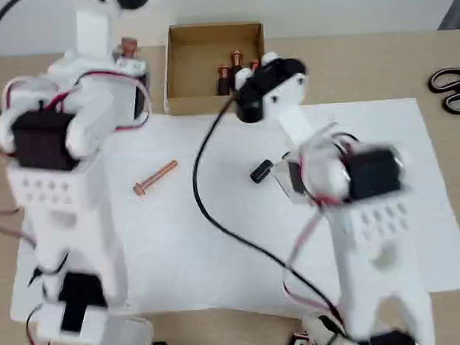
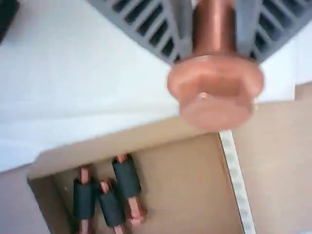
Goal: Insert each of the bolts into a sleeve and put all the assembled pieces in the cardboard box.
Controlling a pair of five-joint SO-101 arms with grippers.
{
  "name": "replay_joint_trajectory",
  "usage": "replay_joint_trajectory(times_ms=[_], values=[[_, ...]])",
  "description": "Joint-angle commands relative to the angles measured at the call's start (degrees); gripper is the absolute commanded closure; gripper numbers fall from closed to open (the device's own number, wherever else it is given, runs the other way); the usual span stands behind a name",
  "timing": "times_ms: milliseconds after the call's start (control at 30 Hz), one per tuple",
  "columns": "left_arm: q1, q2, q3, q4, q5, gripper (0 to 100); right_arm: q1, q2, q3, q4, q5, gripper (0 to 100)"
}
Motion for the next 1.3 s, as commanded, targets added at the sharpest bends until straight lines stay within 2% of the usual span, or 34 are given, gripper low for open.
replay_joint_trajectory(times_ms=[0, 67, 133, 333, 467, 767, 967, 1133, 1267], values=[[0.53, -12.48, 7.43, 0.97, 4.92, 99, 0.13, -9.01, 1.93, -2.68, -1.76, 99.0], [0.53, -18.02, 11.47, 0.97, 12.84, 99, 0.22, -13.14, 6.86, -6.37, -1.67, 99.0], [0.18, -22.51, 15.6, 0.97, 17.58, 99, 0.31, -16.92, 13.19, -11.47, -1.41, 99.1], [0.18, -30.51, 30.46, -0.7, 16.88, 99, 0.31, -24.31, 33.76, -30.11, -1.23, 99.5], [0.53, -34.73, 37.32, -3.16, 16.79, 99, 0.31, -30.11, 42.64, -34.59, -1.23, 99.5], [0.62, -40.26, 51.91, -15.3, 19.08, 99, -0.48, -42.07, 54.24, -44.18, -2.02, 99.5], [1.14, -42.99, 62.81, -28.57, 19.08, 99, -4.18, -54.2, 69.19, -51.82, -12.84, 99.5], [9.05, -45.45, 71.69, -37.98, 19.16, 99, -4.53, -63.96, 82.55, -61.67, -16.09, 99.5], [13.63, -45.98, 78.29, -46.59, 19.16, 99, -6.64, -67.65, 86.77, -60.35, -16.09, 99.5]])
